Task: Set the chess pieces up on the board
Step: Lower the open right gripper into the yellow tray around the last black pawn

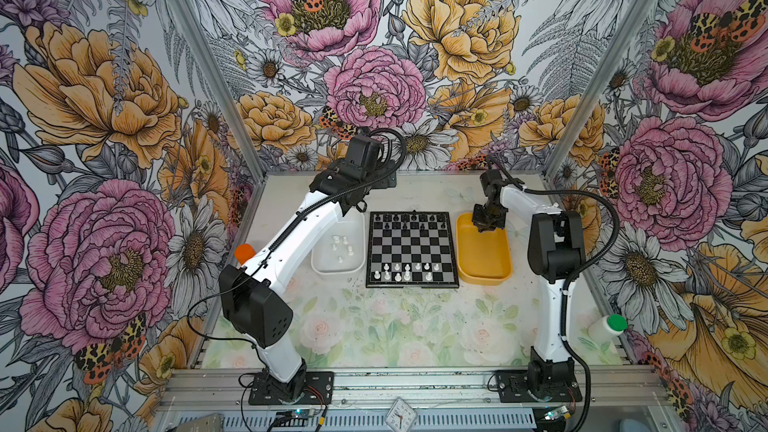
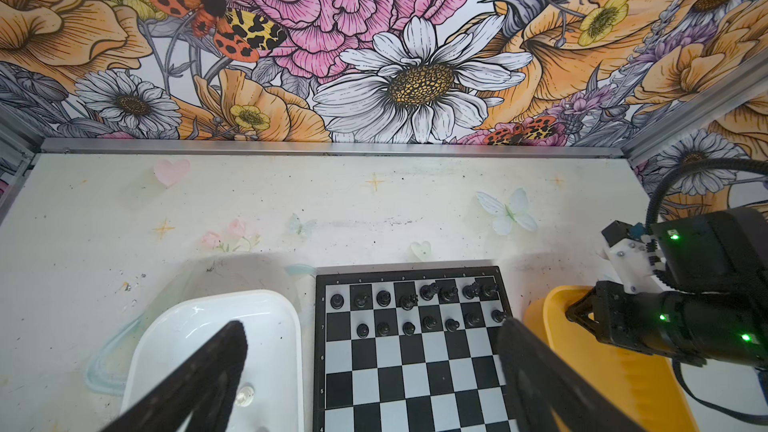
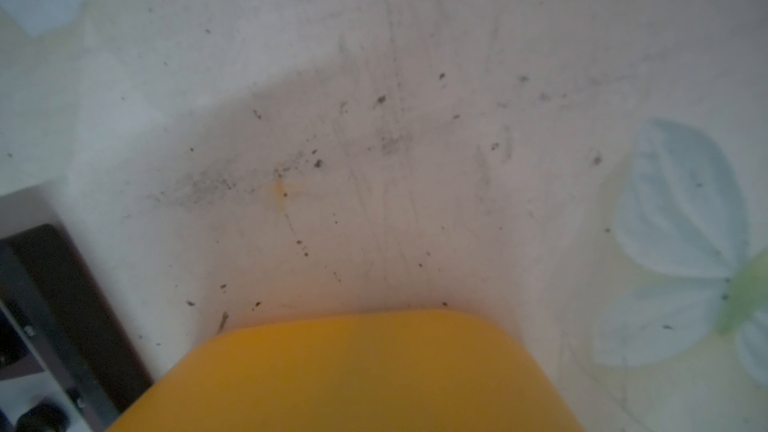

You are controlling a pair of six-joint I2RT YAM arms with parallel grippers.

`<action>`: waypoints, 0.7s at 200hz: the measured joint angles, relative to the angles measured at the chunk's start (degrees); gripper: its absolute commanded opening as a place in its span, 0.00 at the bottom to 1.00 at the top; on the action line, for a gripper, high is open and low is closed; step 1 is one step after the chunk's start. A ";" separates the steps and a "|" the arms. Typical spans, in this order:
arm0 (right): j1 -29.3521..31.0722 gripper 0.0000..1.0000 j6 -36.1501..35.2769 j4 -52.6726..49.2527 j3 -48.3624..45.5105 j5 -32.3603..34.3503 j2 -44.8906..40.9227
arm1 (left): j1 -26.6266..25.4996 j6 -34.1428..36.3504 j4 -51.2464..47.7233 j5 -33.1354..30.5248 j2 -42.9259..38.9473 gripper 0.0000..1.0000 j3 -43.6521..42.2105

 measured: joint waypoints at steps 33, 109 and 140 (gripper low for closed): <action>0.00 0.13 -0.20 -0.07 0.09 0.09 0.00 | 0.00 0.00 0.00 0.00 0.00 0.96 -0.02; 0.66 0.00 -1.27 -0.57 0.31 1.57 -0.02 | 0.28 0.02 0.00 -0.04 -1.46 0.96 -1.99; 0.96 0.00 -1.29 -0.74 0.31 1.73 -0.07 | 0.44 0.02 0.13 -0.07 -3.10 0.96 -3.76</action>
